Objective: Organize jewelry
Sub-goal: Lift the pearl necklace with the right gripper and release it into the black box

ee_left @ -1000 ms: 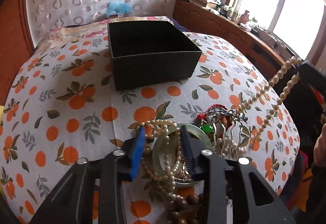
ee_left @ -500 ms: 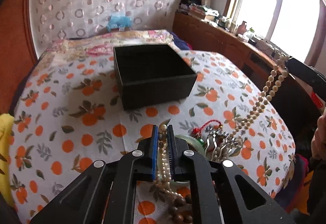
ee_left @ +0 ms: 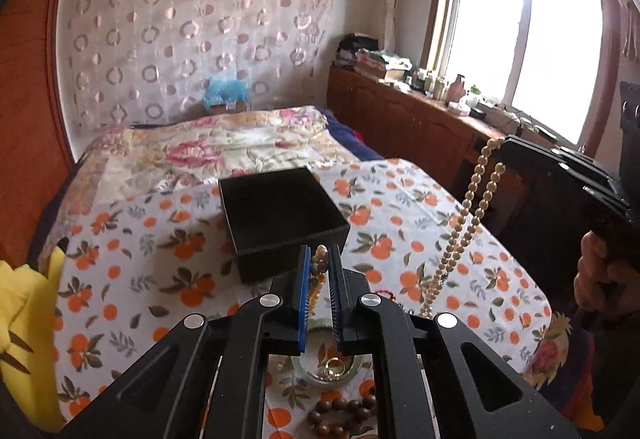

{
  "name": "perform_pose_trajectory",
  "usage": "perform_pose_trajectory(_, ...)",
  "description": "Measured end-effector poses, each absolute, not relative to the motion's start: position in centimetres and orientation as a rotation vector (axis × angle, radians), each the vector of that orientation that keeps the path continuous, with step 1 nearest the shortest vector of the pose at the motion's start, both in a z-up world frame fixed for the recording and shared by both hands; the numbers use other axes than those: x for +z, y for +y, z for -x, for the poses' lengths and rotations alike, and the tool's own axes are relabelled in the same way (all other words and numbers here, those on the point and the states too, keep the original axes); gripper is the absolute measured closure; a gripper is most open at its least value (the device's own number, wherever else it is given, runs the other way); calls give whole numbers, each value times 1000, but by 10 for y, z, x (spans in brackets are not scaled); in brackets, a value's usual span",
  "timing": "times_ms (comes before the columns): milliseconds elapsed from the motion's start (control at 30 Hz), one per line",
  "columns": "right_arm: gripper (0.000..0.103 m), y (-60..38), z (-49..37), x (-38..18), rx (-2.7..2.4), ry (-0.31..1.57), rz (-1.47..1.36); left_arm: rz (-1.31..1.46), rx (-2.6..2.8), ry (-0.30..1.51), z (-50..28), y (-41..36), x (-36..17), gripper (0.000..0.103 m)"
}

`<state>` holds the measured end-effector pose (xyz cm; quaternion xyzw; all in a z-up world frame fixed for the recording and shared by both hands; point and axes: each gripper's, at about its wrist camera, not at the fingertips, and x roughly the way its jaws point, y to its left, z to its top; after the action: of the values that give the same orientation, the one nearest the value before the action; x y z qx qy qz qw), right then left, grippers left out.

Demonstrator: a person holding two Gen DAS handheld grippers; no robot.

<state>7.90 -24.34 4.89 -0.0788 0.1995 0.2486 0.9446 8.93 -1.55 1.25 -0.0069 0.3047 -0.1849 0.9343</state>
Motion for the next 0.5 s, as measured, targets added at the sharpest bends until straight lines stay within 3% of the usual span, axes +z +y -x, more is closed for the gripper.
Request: perform_pose_trajectory(500,94,-230,-109,78,513,365,185,7,-353,564,-116,-7,54,95)
